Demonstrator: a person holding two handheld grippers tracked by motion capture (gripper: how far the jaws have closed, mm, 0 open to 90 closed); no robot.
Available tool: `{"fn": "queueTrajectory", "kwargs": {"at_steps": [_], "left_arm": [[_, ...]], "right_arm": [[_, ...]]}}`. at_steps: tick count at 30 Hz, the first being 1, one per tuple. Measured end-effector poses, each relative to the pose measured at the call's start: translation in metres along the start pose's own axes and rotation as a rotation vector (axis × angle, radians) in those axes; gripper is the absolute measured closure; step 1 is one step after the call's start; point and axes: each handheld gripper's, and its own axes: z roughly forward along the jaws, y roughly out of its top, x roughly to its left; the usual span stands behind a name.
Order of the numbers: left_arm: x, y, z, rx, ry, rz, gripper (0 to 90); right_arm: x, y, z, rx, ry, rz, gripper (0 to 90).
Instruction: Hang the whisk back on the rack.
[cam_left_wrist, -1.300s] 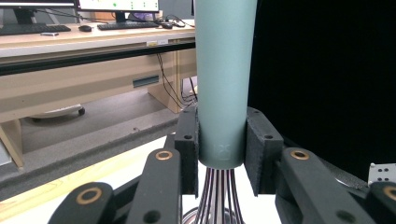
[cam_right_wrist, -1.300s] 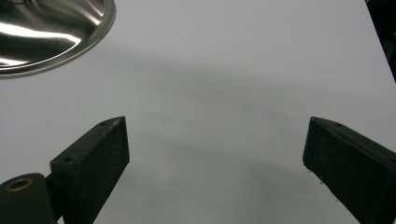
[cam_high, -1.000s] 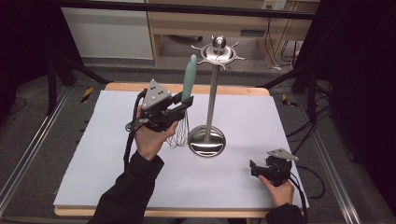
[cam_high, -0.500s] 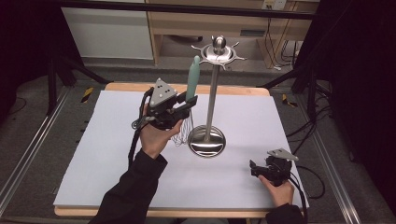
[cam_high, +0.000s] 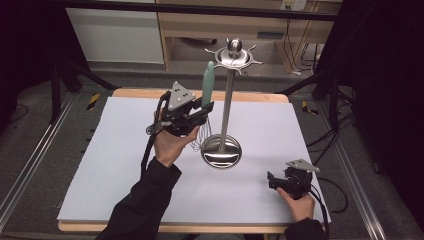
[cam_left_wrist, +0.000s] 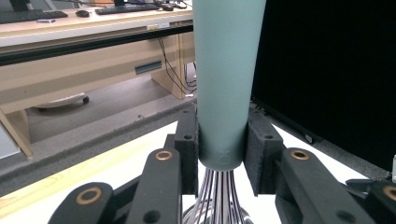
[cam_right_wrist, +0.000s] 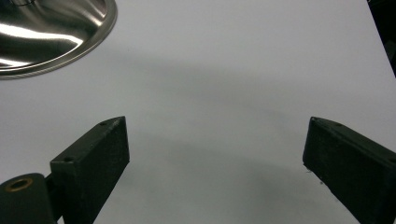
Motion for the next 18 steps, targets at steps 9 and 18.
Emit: {"fn": "queueTrajectory", "kwargs": {"at_steps": [9,18], "left_arm": [[-0.0025,0.0042,0.0021,0.023,0.039,0.028,68.8],[-0.0037,0.0077,0.0066,0.046,0.043,0.022,68.9]], "right_arm": [[-0.0005,0.0,0.0005,0.001,0.001,-0.001,7.4],[-0.0001,-0.0001,0.0004,0.002,0.006,0.0,7.4]]}}
